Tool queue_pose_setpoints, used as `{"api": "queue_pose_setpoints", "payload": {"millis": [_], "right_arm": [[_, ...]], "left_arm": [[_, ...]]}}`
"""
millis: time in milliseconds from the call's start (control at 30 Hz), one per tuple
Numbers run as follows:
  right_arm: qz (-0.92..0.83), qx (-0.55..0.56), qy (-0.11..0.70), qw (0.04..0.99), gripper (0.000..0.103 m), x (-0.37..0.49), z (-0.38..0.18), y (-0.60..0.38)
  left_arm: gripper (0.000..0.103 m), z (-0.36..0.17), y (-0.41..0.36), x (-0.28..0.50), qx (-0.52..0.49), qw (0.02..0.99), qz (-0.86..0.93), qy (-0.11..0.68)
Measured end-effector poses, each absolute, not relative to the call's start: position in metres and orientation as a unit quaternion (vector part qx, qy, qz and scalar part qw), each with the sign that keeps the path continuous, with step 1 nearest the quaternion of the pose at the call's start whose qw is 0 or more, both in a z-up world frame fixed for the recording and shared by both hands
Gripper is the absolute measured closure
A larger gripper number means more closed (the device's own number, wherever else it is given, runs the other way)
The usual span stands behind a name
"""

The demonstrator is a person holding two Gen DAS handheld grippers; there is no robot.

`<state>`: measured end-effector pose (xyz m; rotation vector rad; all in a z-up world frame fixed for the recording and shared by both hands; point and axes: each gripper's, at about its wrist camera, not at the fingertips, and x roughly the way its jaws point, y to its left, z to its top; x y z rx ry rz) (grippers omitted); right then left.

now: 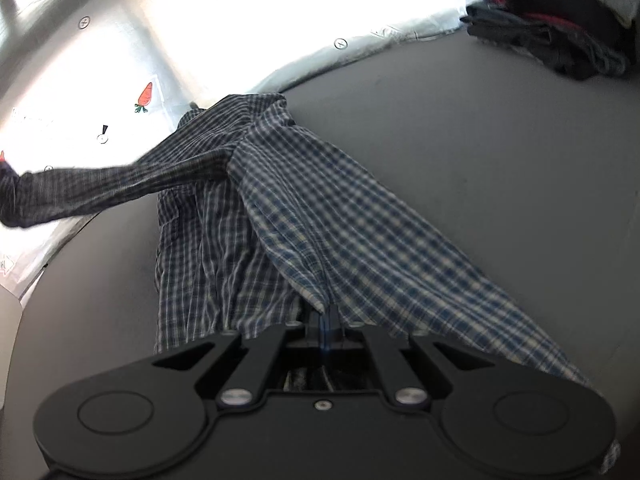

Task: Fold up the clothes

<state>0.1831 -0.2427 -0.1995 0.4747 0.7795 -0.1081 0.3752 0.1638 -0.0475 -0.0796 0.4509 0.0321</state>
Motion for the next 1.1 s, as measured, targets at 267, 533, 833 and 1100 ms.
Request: {"api": "queue_pose_setpoints", "payload": {"millis": [267,533,833,1100], "right_arm": [[-0.052,0.322,0.384,0.864,0.102,0.178,-0.222,-0.256],[-0.059,0.516,0.358,0.776,0.102,0.162,-0.259,-0.286],[-0.07,0.661,0.319,0.675,0.103,0.146,-0.287,-0.298],[-0.075,0.662,0.323,0.672,0.103,0.145,-0.283,-0.293]], "left_arm": [[0.094,-0.076,0.174,0.372,-0.027,0.966,0.03,0.256],[0.094,-0.095,0.172,0.369,0.003,0.96,0.03,0.277],[0.094,-0.124,0.162,0.359,0.038,0.949,0.02,0.311],[0.094,-0.133,0.145,0.344,0.051,0.942,-0.033,0.331]]}}
